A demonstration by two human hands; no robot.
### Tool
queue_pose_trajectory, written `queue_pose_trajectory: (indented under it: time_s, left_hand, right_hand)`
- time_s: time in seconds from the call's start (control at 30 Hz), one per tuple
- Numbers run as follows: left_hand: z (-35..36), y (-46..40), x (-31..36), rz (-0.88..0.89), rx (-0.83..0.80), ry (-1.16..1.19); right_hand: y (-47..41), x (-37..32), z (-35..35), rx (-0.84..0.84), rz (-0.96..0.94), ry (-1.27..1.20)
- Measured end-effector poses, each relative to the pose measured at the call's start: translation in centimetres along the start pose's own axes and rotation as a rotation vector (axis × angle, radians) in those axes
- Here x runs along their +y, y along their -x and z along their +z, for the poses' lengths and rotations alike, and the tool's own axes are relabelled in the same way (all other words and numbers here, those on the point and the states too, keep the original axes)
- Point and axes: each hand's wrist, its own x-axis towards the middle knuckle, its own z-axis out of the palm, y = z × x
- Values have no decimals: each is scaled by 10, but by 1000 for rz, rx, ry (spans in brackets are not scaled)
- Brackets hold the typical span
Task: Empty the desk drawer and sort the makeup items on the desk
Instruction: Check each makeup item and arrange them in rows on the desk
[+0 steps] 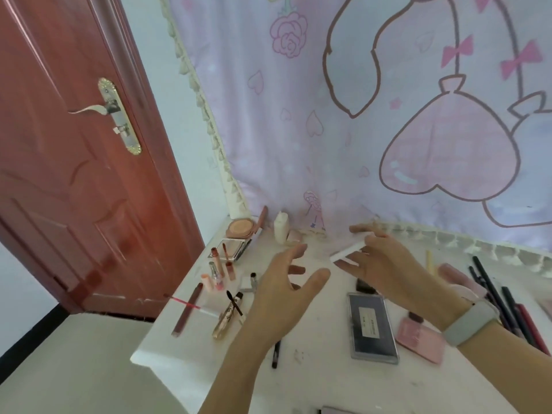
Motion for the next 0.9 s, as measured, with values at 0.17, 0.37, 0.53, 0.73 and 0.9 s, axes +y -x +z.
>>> queue_pose_trajectory:
  time_s: [0.17,0.37,0.53,0.73,0.9]
  left_hand:
    - [33,18,-9,-46,-71,166]
    - [50,40,-20,-33,-97,408]
    - [51,49,-28,39,-16,363]
    - [51,50,-25,156,-9,123]
    - [53,48,-27,221,-44,-17]
  right_hand:
    - [44,15,-6,21,33,124]
    - [73,20,-24,16,90,515]
    - [82,15,-11,-50,109,983]
    - [76,14,16,-44,103,1056]
    - [71,13,24,-23,139,1026]
